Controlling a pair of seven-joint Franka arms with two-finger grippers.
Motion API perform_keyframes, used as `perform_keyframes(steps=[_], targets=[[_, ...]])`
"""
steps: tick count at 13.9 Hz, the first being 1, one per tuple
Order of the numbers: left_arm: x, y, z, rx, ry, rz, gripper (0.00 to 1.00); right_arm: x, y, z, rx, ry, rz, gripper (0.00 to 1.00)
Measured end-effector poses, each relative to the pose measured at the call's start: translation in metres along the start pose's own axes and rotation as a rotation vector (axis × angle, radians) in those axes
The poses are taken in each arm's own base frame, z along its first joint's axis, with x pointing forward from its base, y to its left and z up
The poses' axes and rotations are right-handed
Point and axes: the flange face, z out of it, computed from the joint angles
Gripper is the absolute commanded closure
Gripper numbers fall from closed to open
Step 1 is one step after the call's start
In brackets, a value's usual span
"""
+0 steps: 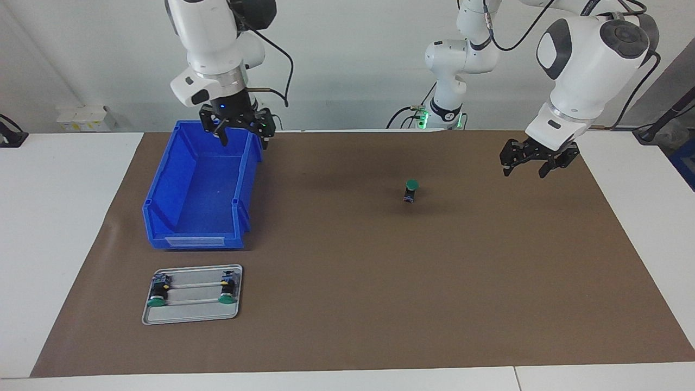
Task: Place and press button with both arms
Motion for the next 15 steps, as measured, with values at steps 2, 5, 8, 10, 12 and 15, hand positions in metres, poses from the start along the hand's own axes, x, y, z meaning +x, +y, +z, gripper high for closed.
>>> perform_keyframes(steps=[2,5,8,10,12,15], targets=[[-0.002,-0.001,-0.005,0.001,-0.024,-0.001,0.13,-0.019,-0.065,0.021,0.013,0.013,0.074,0.0],[-0.001,-0.001,-0.012,0.001,-0.037,-0.001,0.09,-0.047,-0.163,0.062,0.048,0.026,0.18,0.0],[0.001,-0.001,-0.011,0.001,-0.044,-0.001,0.05,-0.056,-0.229,0.11,0.129,0.018,0.239,0.0],[0.0,-0.002,-0.01,0.001,-0.049,-0.004,0.03,-0.071,-0.267,0.15,0.134,0.013,0.231,0.0],[0.0,-0.004,-0.01,0.001,-0.049,-0.008,0.02,-0.089,-0.299,0.188,0.113,0.001,0.211,0.0],[0.0,-0.006,-0.01,0.001,-0.048,-0.01,0.01,-0.109,-0.332,0.217,0.106,0.021,0.163,0.0]])
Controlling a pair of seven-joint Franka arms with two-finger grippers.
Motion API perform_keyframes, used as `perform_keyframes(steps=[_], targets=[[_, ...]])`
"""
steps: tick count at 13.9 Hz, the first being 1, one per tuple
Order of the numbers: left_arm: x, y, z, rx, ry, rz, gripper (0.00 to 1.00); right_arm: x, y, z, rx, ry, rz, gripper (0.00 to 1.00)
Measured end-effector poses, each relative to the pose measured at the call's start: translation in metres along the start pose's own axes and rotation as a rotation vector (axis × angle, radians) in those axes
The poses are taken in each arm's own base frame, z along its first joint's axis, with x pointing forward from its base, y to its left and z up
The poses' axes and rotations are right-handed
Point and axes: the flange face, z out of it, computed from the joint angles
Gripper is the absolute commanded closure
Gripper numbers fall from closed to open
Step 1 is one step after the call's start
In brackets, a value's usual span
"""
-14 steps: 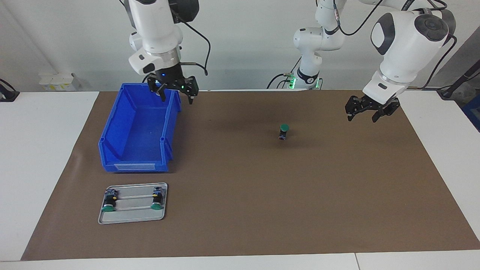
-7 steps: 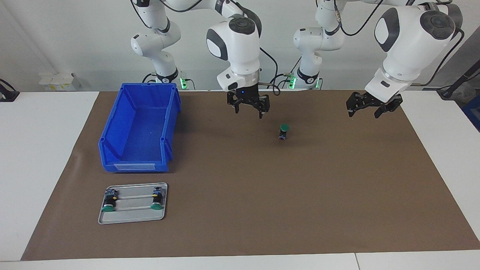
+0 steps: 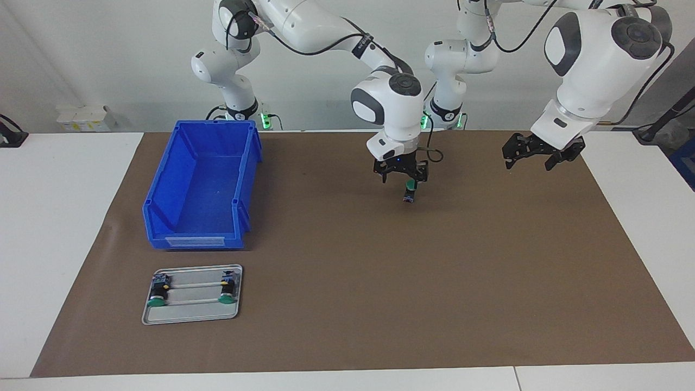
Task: Place and press button with both arms
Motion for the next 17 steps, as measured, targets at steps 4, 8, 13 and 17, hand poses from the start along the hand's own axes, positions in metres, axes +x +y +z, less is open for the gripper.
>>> perform_keyframes(steps=[4,8,13,17], targets=[[0.001,-0.001,0.001,0.0,-0.001,-0.002,0.0,-0.007,-0.006,0.005,0.013,0.006,-0.013,0.0],[0.002,-0.01,-0.007,0.001,0.017,-0.017,0.0,-0.02,-0.008,0.031,-0.006,-0.002,-0.031,0.02],[-0.001,-0.02,-0.016,0.001,0.032,-0.02,0.0,-0.037,-0.005,0.05,-0.019,-0.008,-0.052,0.16],[-0.014,-0.02,-0.005,-0.001,0.031,0.0,0.01,-0.036,-0.007,0.048,0.0,0.001,-0.052,0.19]])
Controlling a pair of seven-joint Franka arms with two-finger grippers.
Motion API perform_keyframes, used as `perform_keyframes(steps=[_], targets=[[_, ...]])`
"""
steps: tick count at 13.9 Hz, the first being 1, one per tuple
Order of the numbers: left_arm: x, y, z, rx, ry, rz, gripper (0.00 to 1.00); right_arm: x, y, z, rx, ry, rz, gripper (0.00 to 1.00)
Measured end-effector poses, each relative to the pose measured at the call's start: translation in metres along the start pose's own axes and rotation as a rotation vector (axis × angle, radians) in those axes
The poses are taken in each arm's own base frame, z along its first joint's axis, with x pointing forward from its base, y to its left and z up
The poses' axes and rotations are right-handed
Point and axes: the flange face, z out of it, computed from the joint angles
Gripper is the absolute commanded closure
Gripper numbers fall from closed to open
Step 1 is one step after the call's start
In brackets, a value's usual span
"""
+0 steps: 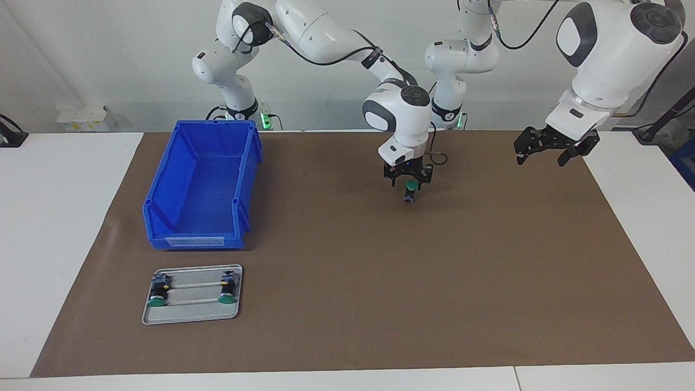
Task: Place and press button with both arms
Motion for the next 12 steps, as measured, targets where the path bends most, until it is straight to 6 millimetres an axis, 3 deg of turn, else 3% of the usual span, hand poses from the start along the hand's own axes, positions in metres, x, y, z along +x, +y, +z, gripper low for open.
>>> perform_keyframes(steps=[3,7,10,11,12], targets=[[-0.004,-0.006,0.021,0.002,0.041,-0.033,0.02,0.007,-0.003,-0.005,0.038,0.041,-0.012,0.19],[0.002,-0.018,0.03,0.008,0.113,-0.055,0.04,0.009,-0.003,-0.005,0.037,0.067,-0.031,0.22],[0.006,-0.018,0.046,0.01,0.141,-0.056,0.03,0.005,-0.003,-0.003,0.033,0.065,-0.036,0.45],[0.006,-0.017,0.048,0.007,0.145,-0.059,0.02,0.004,-0.003,-0.002,0.031,0.064,-0.038,0.66],[0.006,-0.017,0.047,0.004,0.149,-0.061,0.0,0.003,-0.003,-0.001,0.029,0.063,-0.039,1.0]])
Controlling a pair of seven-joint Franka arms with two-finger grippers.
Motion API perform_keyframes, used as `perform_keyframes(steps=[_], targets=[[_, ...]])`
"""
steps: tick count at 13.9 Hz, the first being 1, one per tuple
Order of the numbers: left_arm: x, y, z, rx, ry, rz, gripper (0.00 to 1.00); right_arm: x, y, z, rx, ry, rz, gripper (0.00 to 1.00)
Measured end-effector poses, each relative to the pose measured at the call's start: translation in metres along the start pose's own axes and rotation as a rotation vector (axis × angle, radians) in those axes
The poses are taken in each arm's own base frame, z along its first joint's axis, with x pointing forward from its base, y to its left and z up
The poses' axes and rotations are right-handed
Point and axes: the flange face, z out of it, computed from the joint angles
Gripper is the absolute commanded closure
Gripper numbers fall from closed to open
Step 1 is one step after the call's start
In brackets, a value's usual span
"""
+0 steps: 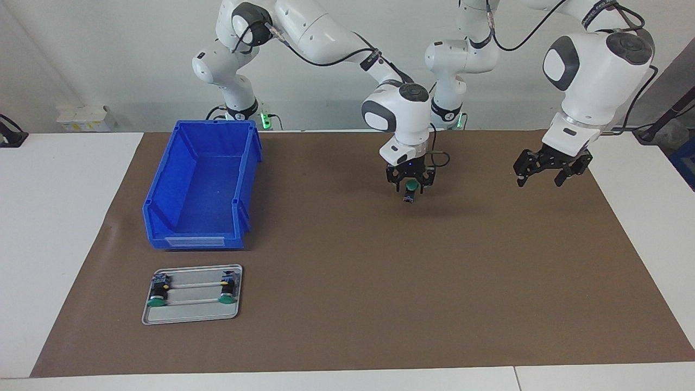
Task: Place and press button with both arms
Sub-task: 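Reach the right gripper to the green part and grasp it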
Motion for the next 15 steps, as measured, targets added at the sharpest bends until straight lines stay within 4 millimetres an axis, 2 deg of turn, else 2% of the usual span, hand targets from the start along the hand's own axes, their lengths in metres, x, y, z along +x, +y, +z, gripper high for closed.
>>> perform_keyframes(steps=[5,9,11,13,15], targets=[[-0.001,0.005,-0.006,-0.002,0.011,0.005,0.0,0.001,0.001,0.002,-0.004,-0.001,0.002,1.0],[-0.003,0.005,-0.011,-0.003,0.016,0.005,0.0,0.015,0.004,-0.007,0.0,0.005,0.021,1.0],[-0.003,0.015,-0.013,-0.004,0.02,0.021,0.0,0.03,0.011,-0.03,-0.011,0.005,0.044,1.0],[-0.003,0.021,-0.014,-0.005,0.021,0.029,0.0,0.058,0.027,-0.074,-0.008,0.017,0.087,1.0],[-0.003,0.019,-0.013,-0.005,0.02,0.026,0.0,0.092,0.056,-0.12,-0.012,0.028,0.12,1.0]])
